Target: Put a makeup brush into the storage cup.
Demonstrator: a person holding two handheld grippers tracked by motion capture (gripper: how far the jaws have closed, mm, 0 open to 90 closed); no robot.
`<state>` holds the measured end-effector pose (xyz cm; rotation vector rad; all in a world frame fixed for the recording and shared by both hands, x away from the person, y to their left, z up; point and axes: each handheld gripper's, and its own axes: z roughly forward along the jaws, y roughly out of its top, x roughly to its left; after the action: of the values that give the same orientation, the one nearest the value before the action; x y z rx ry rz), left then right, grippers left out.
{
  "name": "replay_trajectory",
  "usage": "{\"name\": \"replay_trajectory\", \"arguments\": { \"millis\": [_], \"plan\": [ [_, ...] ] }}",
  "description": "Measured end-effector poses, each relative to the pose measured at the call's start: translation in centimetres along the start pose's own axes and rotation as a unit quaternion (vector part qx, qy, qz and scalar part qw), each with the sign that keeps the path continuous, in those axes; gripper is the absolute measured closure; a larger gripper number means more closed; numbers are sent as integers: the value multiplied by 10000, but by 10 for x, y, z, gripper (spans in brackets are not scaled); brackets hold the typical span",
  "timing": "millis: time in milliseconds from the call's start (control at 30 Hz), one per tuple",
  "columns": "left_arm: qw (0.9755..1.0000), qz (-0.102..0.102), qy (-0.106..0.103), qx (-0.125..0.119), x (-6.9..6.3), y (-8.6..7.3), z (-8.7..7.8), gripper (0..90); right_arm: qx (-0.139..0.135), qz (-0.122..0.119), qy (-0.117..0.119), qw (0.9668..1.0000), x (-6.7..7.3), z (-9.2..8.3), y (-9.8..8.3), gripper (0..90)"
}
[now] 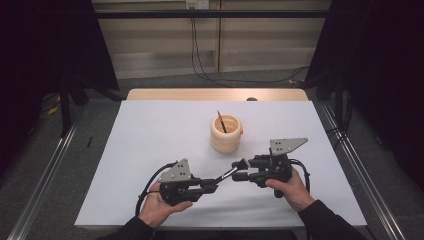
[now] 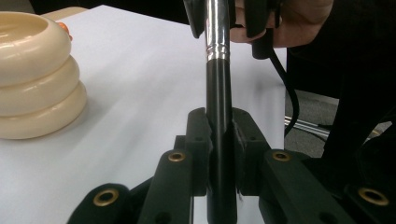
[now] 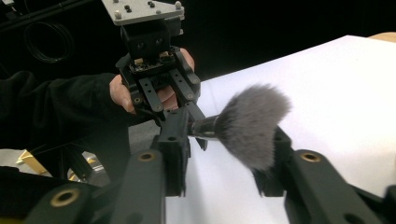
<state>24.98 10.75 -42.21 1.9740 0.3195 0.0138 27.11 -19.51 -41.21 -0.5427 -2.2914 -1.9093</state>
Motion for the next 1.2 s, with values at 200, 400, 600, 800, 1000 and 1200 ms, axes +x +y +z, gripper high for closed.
{"name": "replay_trajectory", "arguments": {
  "millis": [200,400,600,800,1000,1200],
  "plan": [
    [9999,55,-60,137,0,-2,4,792,18,80,120,9999,-2,0,-1,695],
    [9998,80,-34,189,0,-5,7,785,31,141,256,9996,-3,-1,-1,754],
    [9999,44,32,104,2,-9,9,762,158,224,245,9993,-1,-1,1,769],
    [9999,-4,160,2,3,-10,9,676,224,228,165,9994,2,0,4,772],
    [9987,-107,500,12,7,-8,7,441,223,183,44,9996,2,-2,5,773],
    [9972,-89,742,53,8,-8,5,188,191,180,-162,9995,3,-4,6,773]
  ]
}}
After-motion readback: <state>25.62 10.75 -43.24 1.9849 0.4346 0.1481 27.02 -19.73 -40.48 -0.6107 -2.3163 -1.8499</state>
